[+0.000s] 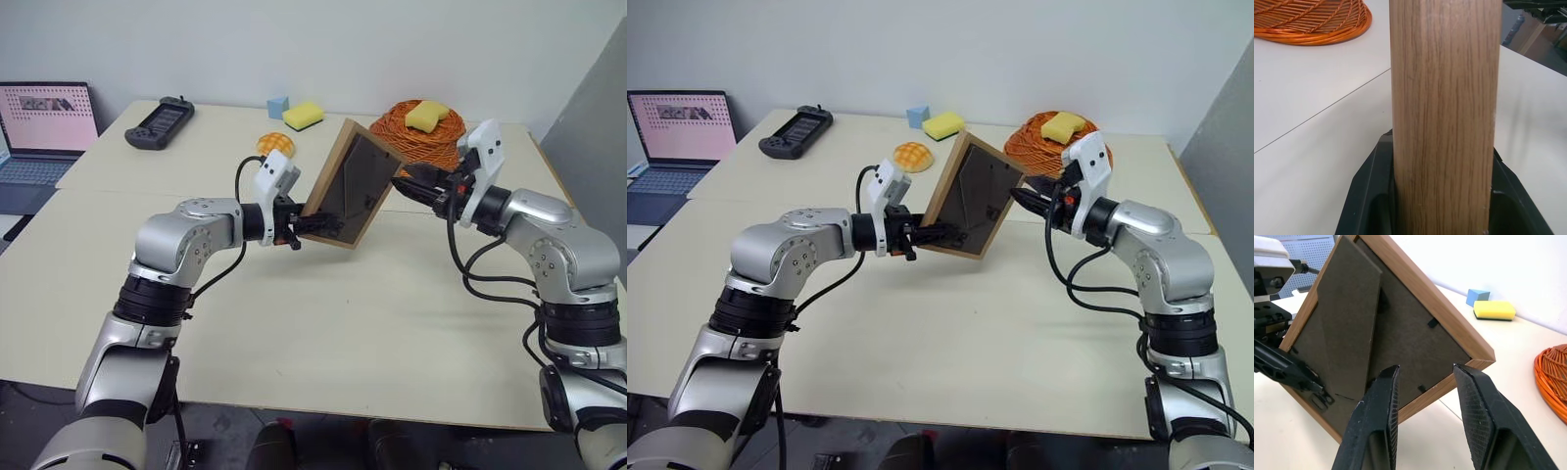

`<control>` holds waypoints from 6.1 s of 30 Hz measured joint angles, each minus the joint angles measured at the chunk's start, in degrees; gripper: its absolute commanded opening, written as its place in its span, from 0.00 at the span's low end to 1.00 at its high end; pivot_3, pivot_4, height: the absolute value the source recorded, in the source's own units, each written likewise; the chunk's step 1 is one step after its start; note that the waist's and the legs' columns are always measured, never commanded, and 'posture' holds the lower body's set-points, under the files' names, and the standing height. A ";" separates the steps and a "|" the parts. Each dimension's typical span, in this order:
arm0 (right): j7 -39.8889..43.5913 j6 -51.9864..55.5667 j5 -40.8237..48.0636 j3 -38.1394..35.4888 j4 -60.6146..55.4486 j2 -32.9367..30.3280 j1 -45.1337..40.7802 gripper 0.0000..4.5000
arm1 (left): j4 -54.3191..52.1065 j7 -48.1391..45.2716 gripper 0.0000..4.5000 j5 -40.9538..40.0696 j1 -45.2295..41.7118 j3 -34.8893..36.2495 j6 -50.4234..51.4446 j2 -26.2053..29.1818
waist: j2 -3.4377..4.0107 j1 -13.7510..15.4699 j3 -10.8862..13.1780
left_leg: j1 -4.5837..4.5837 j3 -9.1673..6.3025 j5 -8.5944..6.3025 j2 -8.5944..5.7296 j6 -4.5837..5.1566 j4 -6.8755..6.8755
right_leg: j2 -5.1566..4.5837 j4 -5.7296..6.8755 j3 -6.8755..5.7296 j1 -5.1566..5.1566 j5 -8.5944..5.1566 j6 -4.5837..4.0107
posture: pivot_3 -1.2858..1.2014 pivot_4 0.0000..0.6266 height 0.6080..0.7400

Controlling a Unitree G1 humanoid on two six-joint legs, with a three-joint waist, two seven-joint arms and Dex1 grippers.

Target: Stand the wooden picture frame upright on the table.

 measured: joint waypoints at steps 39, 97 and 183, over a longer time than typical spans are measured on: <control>-2.56 2.30 2.78 3.92 -1.93 6.23 -0.47 0.40 | 0.91 -3.72 0.28 3.53 -1.49 2.22 0.77 -1.68 | 0.00 -0.11 0.00 | 0.00 -0.03 0.00 0.02 0.00 0.02 | 0.01 0.07 -0.04 -0.01 0.00 0.00 | 0.52 0.24 1.00; -25.37 -78.28 -51.56 9.81 19.71 -14.20 14.82 0.89 | 6.65 14.06 0.28 -27.76 -3.64 18.02 44.22 -3.33 | -0.01 -1.18 0.00 | 0.13 -0.06 0.09 -0.04 -0.17 0.42 | -0.05 0.78 -0.06 -0.01 -0.01 0.00 | 0.52 0.24 1.00; -49.00 -90.84 -72.41 18.17 30.49 -9.32 6.20 0.30 | -15.59 20.74 0.80 -48.00 13.39 19.44 15.60 16.97 | -0.04 -1.70 0.01 | 0.14 -0.09 0.10 -0.19 -0.19 0.75 | -0.22 0.89 -0.09 0.05 -0.02 -0.04 | 0.52 0.24 1.00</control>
